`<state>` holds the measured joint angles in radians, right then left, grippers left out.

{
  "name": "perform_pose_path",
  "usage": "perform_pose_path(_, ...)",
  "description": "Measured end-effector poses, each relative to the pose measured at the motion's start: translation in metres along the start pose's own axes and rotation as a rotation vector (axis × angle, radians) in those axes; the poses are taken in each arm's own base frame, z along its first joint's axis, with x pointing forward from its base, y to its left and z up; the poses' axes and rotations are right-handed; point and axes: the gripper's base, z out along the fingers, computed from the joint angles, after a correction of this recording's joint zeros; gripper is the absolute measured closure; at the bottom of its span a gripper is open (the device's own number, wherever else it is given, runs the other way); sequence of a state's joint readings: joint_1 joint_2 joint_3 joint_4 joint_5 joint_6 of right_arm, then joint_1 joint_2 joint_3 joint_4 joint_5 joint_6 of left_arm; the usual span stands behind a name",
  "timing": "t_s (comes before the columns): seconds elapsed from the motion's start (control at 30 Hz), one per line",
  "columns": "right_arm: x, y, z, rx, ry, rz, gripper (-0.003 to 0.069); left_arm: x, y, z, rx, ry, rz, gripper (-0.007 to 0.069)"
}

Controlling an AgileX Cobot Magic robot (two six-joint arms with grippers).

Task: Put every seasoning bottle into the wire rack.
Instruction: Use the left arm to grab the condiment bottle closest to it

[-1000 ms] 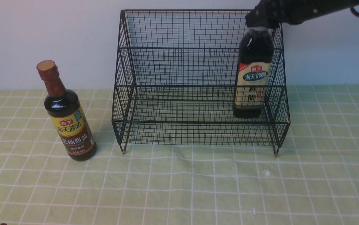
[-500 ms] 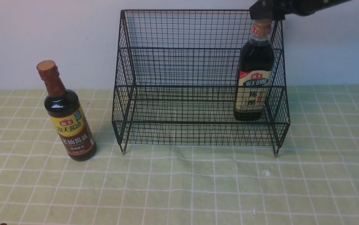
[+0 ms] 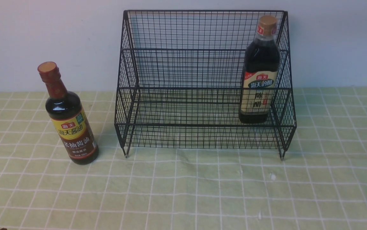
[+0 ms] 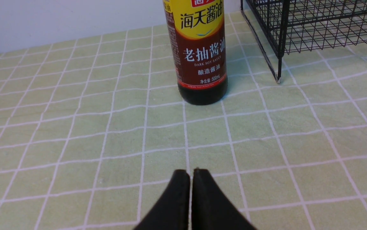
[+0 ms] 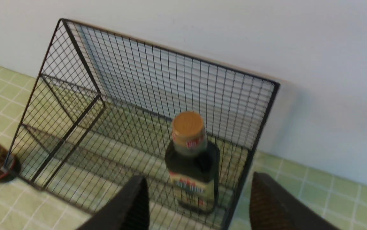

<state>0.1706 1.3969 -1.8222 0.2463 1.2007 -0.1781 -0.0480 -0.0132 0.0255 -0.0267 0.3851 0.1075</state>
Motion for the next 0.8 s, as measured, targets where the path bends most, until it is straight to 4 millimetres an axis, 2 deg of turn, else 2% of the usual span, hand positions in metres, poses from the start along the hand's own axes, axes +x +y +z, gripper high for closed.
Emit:
perform_pose_path(0.07, 0.004, 0.004, -0.026, 0.021, -0.001, 0.017, 0.0356, 0.000, 0.000, 0.000, 0.000, 0.000, 0.000, 0.0631)
perform_pose_path(0.23, 0.017, 0.016, -0.084, 0.037, -0.092, 0.046, 0.0610, 0.000, 0.000, 0.000, 0.000, 0.000, 0.000, 0.0631)
perform_pose_path(0.3, 0.029, 0.021, -0.104, 0.034, -0.114, 0.054, 0.0652, 0.000, 0.000, 0.000, 0.000, 0.000, 0.000, 0.0631)
perform_pose_path(0.33, 0.030, 0.021, -0.105, 0.034, -0.115, 0.056, 0.0655, 0.000, 0.000, 0.000, 0.000, 0.000, 0.000, 0.0631)
perform_pose_path(0.4, 0.056, 0.027, -0.123, 0.033, -0.114, 0.067, 0.0669, 0.000, 0.000, 0.000, 0.000, 0.000, 0.000, 0.0631)
perform_pose_path(0.47, 0.081, 0.031, -0.131, 0.029, -0.107, 0.083, 0.0671, 0.000, 0.000, 0.000, 0.000, 0.000, 0.000, 0.0631)
perform_pose_path(0.6, 0.129, 0.037, -0.140, 0.014, -0.202, 0.108, 0.0671, 0.000, 0.000, 0.000, 0.000, 0.000, 0.001, 0.0631)
perform_pose_path(0.63, 0.134, 0.037, -0.136, 0.010, -0.196, 0.115, 0.0671, 0.000, 0.000, 0.000, 0.000, 0.000, 0.001, 0.0631)
perform_pose_path(0.67, 0.157, 0.041, -0.143, -0.003, -0.305, 0.130, 0.0671, 0.000, 0.000, 0.000, 0.000, 0.000, 0.001, 0.0631)
perform_pose_path(0.7, 0.171, 0.042, -0.143, -0.012, -0.360, 0.143, 0.0671, 0.000, 0.000, 0.000, 0.000, 0.000, 0.001, 0.0631)
perform_pose_path(0.73, 0.176, 0.042, -0.139, -0.016, -0.357, 0.151, 0.0671, 0.000, 0.000, 0.000, 0.000, 0.000, 0.001, 0.0631)
perform_pose_path(0.8, 0.207, 0.045, -0.141, -0.034, -0.491, 0.184, 0.0671, 0.000, 0.000, 0.000, 0.000, 0.000, 0.001, 0.0631)
